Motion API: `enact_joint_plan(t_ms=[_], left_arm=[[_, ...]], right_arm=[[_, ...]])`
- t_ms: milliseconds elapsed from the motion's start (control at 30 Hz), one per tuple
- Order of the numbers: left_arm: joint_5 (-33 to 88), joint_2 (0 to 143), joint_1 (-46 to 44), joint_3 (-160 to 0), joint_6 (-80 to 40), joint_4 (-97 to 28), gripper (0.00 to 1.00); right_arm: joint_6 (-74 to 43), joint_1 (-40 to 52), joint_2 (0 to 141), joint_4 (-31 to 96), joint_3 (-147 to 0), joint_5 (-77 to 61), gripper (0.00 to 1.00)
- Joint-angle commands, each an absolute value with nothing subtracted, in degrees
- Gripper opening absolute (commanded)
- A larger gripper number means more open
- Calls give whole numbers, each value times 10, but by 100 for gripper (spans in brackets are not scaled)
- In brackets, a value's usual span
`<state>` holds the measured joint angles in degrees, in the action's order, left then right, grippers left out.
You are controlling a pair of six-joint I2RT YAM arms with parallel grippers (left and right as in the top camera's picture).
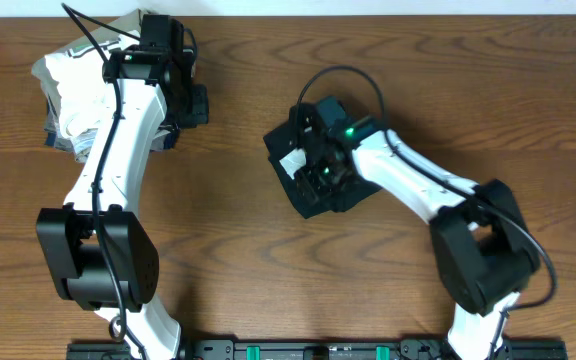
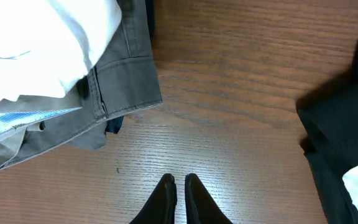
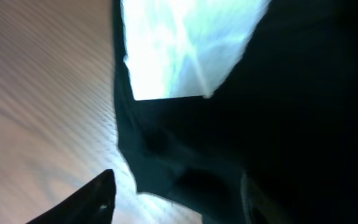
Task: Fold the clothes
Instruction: 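Release the shirt with the right gripper and raise it to the top right, then grasp the folded black shirt with the left gripper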
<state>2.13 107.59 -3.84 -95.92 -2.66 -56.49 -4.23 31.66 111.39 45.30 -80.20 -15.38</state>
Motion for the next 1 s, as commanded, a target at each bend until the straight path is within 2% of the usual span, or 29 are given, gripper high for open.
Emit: enact_joint_plan(t_ms=[0,133,200,300,367,433,533,633,967], left_arm=[[19,1084,-36,-957,-40,-567,9],[121,1084,-37,-951,-53,-561,9],[169,1084,-38,-938,-74,-554,21],[191,1084,-45,-909,-121,-542,27],[191,1084,-54,-880,-150,-530,41],[202,1084,-62,-851,-178,-510,51],[268,1084,-74,-805,-200,-454,59],[309,1084,-88,-766,-241,-394,61],[278,1084,-169,-705,-355,-269,61]], right_arm=[[-47,285,1027,459,-851,-136,67],[-47,243,974,452,-855,-135,75],[-47,215,959,448,-855,-135,78],[-56,176,955,448,-855,-137,82],[-56,145,956,449,-855,-150,84],[-55,125,956,450,-855,-160,84],[-55,104,956,449,-855,-161,85],[-55,92,956,450,-855,-161,85],[-51,77,956,450,-854,-159,86]])
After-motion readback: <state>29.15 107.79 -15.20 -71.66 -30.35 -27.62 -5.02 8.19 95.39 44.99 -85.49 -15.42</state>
